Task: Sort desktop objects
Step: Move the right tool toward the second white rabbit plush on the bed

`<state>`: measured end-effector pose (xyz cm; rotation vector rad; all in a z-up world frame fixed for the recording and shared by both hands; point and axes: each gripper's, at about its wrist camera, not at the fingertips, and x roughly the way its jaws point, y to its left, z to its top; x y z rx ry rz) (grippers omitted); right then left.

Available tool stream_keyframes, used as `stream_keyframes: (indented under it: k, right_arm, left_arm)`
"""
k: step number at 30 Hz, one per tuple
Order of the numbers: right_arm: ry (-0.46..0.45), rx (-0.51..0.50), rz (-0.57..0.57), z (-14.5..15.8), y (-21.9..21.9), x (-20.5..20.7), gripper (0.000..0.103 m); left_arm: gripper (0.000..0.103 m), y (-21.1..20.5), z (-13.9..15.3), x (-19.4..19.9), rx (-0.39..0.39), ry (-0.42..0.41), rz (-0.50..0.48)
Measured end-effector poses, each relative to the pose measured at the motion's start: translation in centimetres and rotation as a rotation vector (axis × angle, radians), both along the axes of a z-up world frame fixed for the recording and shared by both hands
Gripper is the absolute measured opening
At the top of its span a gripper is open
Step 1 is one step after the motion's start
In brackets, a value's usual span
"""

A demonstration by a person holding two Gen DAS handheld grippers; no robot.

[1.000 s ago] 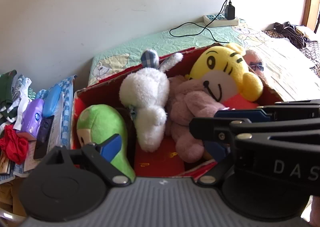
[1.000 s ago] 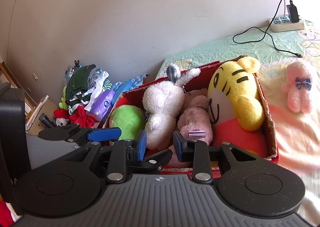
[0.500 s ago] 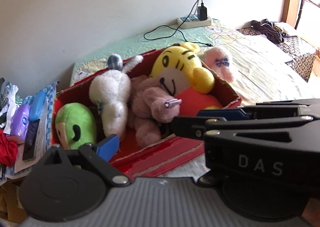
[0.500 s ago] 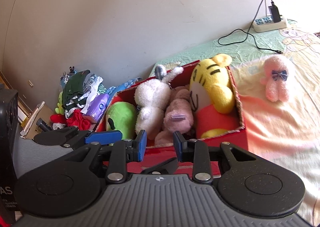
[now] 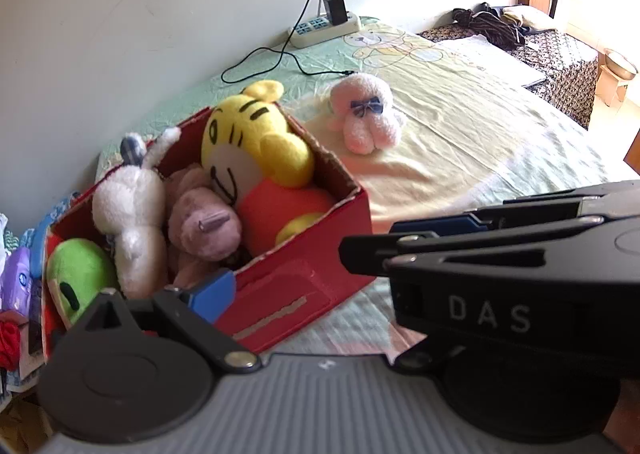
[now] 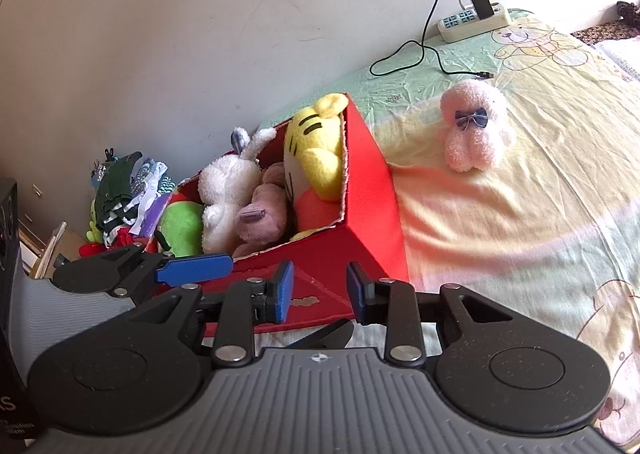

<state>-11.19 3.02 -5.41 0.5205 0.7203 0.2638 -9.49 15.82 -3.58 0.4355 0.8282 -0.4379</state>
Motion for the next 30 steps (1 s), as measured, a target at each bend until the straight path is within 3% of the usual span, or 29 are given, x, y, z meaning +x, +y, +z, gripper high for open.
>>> stream_keyframes:
  k: [5, 11, 19, 30]
  right_arm:
    - [0.023, 0.037, -0.014, -0.2, -3.3, 0.4, 0.033]
    - [0.057, 0.045, -0.033, -0.7, -6.7, 0.4, 0.032]
    - [0.106, 0.033, -0.055, -1.7, -11.6, 0.9, 0.032]
    - [0.163, 0.06, -0.071, -3.7, -18.2, 4.4, 0.032]
  left_arm:
    - [0.097, -2.7, 0.6, -0.4, 0.009, -0.041, 0.003]
    - [0.09, -6.2, 0.4, -0.6, 0.017, -0.031, -0.019]
    - [0.09, -11.6, -0.6, 0.0, 0.026, -0.002, -0.048]
    - [0.091, -16.9, -3.3, 5.3, 0.031, 0.068, -0.014]
